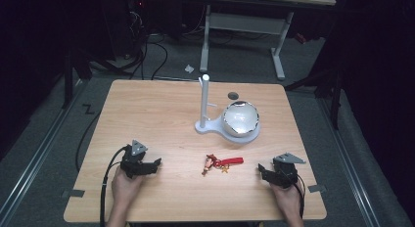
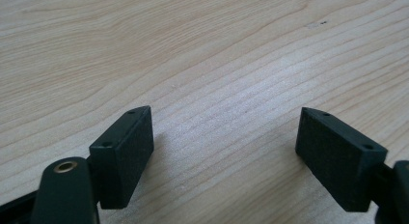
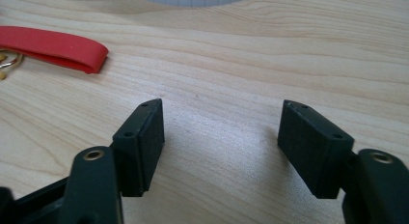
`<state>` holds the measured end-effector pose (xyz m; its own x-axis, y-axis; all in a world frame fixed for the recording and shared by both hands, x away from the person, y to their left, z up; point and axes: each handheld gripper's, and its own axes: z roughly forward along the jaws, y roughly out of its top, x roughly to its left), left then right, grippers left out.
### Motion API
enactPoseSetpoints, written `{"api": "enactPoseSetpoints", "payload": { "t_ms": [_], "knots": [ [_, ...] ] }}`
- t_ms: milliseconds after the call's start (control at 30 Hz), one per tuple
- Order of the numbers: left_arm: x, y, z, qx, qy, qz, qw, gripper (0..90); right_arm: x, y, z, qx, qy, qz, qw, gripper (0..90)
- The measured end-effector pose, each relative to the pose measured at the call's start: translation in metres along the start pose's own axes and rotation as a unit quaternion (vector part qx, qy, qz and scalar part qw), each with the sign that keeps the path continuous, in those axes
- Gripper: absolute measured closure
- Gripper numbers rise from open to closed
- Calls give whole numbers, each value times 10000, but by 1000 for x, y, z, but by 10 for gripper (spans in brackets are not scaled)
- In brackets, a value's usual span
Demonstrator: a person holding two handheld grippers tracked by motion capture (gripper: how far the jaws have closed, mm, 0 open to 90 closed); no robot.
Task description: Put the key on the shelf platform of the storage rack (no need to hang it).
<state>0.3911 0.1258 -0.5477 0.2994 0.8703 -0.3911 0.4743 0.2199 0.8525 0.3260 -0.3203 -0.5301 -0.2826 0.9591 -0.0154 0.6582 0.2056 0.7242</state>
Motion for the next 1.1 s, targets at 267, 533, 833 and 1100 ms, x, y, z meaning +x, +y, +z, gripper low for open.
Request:
{"api": "enactPoseSetpoints", "payload": {
  "t_ms": [267,533,833,1100],
  "knots": [
    [0,0,0,-2,-5,-5,10000,214,18,10,-5,76,78,-208,9997,360],
    [0,0,0,1,-8,-14,10000,215,43,27,-6,-52,499,-473,9976,356],
    [0,0,0,9,-4,-1,10000,215,83,48,7,-105,1195,-610,9909,329],
    [0,0,0,-9,-10,-25,10000,215,128,68,31,52,1636,-695,9841,281]
  ]
}}
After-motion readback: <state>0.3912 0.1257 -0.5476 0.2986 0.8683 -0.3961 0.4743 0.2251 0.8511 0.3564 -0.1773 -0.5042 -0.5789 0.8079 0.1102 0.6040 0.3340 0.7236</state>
